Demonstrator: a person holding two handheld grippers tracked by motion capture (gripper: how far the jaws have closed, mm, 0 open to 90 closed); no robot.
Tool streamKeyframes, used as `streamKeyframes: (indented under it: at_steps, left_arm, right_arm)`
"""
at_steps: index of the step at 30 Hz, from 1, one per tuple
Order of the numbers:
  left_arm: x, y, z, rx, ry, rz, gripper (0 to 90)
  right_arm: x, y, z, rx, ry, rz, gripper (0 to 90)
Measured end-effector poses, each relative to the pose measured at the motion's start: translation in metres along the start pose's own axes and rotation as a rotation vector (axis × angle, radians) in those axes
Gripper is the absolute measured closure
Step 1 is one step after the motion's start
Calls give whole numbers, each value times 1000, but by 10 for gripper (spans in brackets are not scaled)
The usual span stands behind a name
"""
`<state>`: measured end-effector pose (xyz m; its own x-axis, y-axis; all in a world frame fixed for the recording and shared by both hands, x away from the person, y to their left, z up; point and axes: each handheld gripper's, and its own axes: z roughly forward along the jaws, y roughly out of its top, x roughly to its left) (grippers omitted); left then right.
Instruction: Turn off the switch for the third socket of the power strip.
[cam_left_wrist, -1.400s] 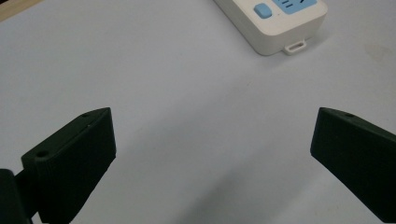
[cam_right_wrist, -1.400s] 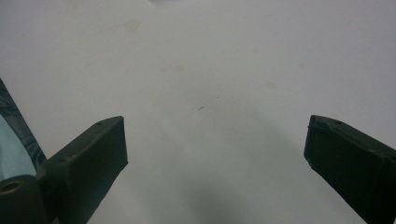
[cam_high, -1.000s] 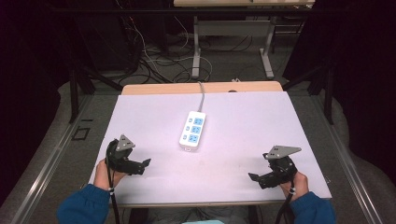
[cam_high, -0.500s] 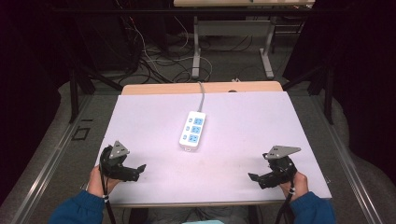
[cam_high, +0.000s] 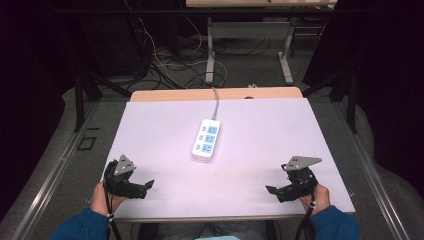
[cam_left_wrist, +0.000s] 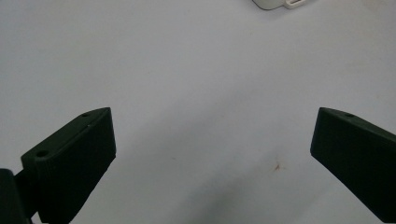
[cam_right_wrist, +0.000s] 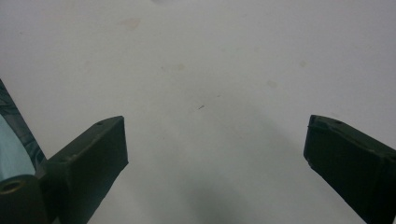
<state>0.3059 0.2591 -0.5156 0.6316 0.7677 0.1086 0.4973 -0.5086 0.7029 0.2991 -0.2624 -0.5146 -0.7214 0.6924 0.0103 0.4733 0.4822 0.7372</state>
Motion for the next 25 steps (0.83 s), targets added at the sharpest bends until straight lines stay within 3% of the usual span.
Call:
streamKeyframes:
  at_steps: [22, 25]
  left_arm:
    - [-1, -10, -6, -9, 6, -12, 4]
    - [0, -9, -7, 8, 2, -5, 4]
  right_arm:
    - [0, 0, 0, 4, 4, -8, 58]
    - [0, 0, 0, 6, 4, -9, 58]
